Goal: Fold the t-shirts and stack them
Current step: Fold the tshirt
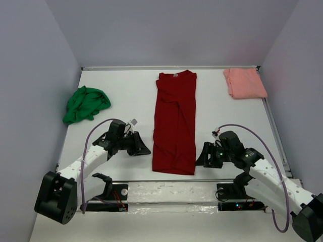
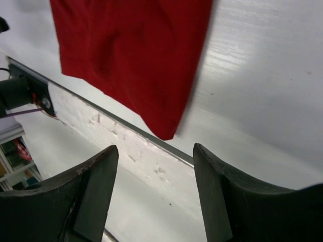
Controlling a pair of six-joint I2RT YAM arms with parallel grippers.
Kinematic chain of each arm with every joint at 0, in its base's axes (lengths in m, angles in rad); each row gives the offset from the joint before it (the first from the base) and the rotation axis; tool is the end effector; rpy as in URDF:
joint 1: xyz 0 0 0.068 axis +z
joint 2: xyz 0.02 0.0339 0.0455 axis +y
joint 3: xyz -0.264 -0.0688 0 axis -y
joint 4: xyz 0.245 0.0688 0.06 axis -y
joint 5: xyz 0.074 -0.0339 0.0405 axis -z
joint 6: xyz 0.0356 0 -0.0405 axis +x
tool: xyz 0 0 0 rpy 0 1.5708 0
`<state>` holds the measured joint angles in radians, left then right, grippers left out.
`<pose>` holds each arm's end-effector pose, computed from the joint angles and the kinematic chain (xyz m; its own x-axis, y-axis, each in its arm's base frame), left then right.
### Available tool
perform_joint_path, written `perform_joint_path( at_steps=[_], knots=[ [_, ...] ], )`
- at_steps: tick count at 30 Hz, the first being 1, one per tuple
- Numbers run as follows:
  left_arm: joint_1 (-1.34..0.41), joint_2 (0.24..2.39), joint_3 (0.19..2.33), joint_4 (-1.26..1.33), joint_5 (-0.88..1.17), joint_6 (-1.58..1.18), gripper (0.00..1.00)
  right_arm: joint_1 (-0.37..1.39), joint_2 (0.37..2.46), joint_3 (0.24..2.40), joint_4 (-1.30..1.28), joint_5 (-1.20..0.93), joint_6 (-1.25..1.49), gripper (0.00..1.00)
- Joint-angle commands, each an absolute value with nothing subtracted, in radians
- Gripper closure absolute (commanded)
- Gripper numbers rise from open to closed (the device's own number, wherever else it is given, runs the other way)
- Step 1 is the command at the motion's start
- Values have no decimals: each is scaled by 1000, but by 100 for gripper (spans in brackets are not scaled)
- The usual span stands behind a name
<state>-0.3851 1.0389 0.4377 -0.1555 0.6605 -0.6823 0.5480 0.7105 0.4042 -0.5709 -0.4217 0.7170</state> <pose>0.1737 -0.0940 0.1818 -0.9416 -0.1557 -0.2987 0.1499 0.6006 -0.7854 0.1116 0.0852 0.1871 -0.9539 0.1202 -0.2751 -0.0954 0.7475 0.6574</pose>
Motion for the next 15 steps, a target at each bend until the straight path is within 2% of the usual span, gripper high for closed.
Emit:
perform_joint_path(
  at_steps=[1,7,15],
  knots=[
    [-414,1038,426,-138,634,-701,79,606,753,397,-483,-331,742,33],
    [-494,1109,454,-175,520,-733,79,678,847,394,-393,-285,778,33],
    [-540,1152,430,-149,477,-770,79,752,936,403,-328,-239,813,33]
  ],
)
